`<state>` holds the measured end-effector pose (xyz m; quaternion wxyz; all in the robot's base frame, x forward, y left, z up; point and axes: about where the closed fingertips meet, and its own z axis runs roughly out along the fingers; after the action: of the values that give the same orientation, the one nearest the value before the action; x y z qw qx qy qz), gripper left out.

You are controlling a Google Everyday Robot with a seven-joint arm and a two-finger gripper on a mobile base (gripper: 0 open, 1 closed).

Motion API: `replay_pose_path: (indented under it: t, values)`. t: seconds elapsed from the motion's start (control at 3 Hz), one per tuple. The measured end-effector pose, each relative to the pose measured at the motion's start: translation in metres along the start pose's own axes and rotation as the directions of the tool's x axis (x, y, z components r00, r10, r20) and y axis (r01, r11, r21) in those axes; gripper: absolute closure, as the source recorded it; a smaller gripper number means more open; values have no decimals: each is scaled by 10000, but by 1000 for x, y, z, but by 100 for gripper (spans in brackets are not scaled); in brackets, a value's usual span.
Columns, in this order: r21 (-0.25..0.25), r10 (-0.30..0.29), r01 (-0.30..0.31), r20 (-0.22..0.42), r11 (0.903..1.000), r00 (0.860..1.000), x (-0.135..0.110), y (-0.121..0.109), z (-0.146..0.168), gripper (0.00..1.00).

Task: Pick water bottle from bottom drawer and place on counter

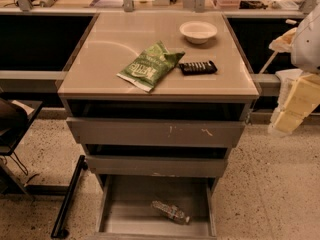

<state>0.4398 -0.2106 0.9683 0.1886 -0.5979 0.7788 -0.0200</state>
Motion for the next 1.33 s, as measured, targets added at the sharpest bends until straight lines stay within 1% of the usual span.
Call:
replay_pose_path:
  t: [0.33, 0.67, 1.0, 1.33]
  values:
    - [-313, -193, 226, 1010, 9993, 9947, -14, 24, 30, 0]
    - [-1054, 200, 75, 2571, 9944, 9662, -50, 73, 88, 0]
    - [-2225, 568, 167, 3196, 9748, 9458, -94, 125, 177, 0]
    - [-3915, 1209, -119, 2550, 9201, 9593, -101, 186, 302, 0]
